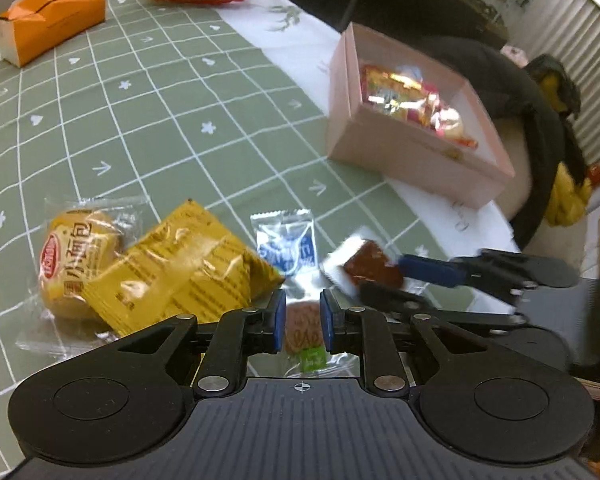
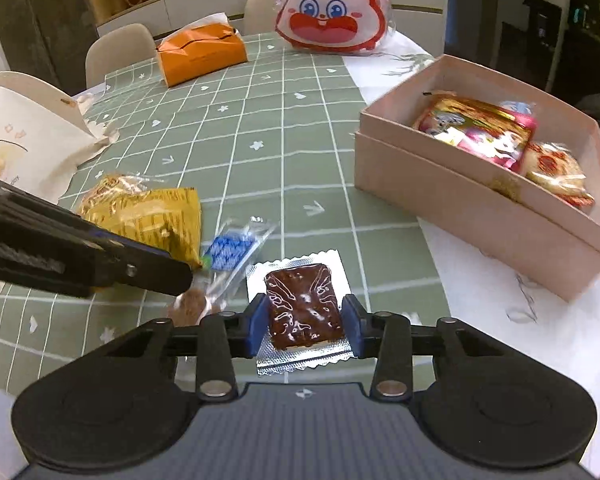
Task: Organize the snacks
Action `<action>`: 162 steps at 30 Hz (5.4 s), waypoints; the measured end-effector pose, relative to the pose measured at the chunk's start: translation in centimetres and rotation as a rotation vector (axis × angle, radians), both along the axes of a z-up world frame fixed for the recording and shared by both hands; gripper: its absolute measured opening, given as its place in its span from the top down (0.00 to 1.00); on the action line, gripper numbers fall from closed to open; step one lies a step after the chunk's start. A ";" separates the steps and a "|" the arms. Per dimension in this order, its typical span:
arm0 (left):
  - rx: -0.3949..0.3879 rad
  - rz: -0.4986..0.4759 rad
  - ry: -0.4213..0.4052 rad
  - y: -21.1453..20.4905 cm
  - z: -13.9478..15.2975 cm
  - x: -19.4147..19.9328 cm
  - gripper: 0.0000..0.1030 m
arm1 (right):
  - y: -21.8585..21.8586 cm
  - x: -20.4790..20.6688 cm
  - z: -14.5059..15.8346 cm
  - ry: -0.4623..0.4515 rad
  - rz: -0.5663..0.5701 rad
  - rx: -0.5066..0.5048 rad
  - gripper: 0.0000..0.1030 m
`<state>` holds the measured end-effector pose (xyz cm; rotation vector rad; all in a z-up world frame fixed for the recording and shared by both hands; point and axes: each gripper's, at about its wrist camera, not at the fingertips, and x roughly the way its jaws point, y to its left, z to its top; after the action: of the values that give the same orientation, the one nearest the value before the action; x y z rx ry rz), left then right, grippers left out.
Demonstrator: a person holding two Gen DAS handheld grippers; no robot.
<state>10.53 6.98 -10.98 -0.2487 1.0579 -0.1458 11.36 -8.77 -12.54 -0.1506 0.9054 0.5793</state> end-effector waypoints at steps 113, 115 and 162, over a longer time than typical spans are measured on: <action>0.194 -0.194 -0.085 -6.6 -1.6 -1.8 0.60 | -7.9 0.6 -1.2 -0.057 -0.092 -0.017 0.43; 0.191 -0.192 -0.085 -6.6 -1.6 -1.8 0.60 | -7.9 0.2 -0.7 -0.033 -0.078 -0.013 0.60; -0.068 0.211 -0.215 6.5 4.9 4.5 0.60 | -6.4 9.2 2.4 -0.009 -0.252 0.218 0.58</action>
<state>15.07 13.44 -6.10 -0.3952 0.8090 -0.0174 20.59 -15.14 -10.15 0.1559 0.8309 0.4381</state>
